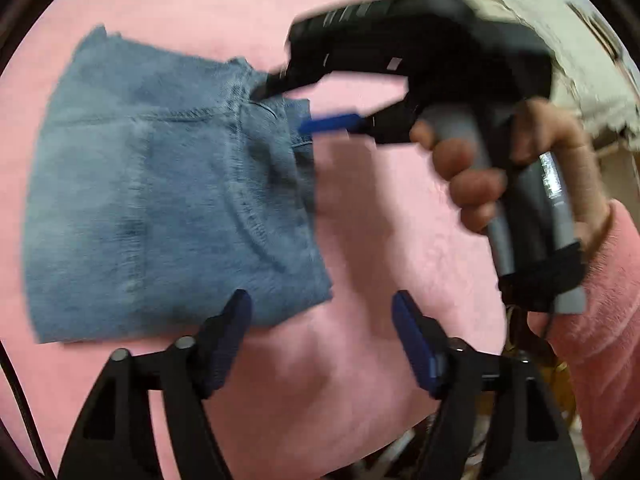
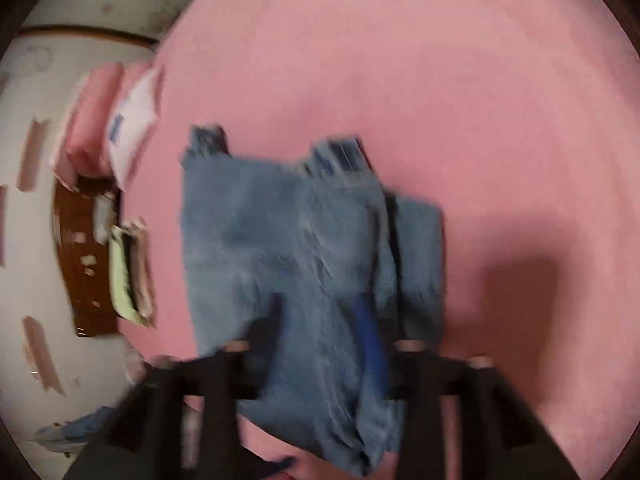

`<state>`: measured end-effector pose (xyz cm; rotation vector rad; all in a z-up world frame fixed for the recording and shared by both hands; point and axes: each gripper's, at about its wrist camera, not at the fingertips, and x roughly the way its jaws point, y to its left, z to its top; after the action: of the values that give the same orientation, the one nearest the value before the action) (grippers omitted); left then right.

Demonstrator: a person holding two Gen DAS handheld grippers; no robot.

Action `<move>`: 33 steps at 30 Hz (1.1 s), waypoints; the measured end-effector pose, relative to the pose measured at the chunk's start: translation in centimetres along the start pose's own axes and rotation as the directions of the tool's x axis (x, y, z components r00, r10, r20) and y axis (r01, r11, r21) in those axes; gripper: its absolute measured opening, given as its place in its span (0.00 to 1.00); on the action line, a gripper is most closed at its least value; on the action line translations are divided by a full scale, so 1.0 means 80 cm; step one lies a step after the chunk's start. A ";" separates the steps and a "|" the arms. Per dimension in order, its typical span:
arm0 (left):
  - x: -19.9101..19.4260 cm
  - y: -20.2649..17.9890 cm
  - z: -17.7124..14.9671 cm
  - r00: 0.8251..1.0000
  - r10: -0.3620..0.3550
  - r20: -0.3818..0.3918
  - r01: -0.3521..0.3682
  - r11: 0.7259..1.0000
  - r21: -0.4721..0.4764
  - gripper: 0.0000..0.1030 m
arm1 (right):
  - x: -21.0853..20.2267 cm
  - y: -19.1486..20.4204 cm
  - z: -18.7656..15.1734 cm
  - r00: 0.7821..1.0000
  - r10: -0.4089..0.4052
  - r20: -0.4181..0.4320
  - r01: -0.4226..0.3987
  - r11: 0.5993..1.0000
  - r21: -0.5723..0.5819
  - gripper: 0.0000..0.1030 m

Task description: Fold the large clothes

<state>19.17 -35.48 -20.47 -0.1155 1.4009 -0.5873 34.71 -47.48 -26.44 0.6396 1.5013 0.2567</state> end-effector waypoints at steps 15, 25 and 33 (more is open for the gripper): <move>-0.115 0.154 -0.025 0.929 0.366 0.045 -0.350 0.913 -0.210 0.76 | 0.027 0.035 -0.088 0.953 -0.142 0.266 0.188 0.969 -0.157 0.07; -0.079 0.207 -0.010 0.916 0.387 -0.106 -0.401 0.891 -0.211 0.47 | 0.045 0.018 -0.120 0.868 -0.355 0.347 0.404 0.911 -0.078 0.08; -0.092 0.222 0.001 0.946 0.320 -0.055 -0.324 0.921 -0.218 0.22 | 0.000 0.050 -0.145 0.804 -0.390 0.449 0.438 0.899 -0.003 0.30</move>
<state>24.54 -17.05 -21.27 -0.0579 1.4633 -0.1549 24.38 -41.51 -23.67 0.2404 1.1385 -0.1439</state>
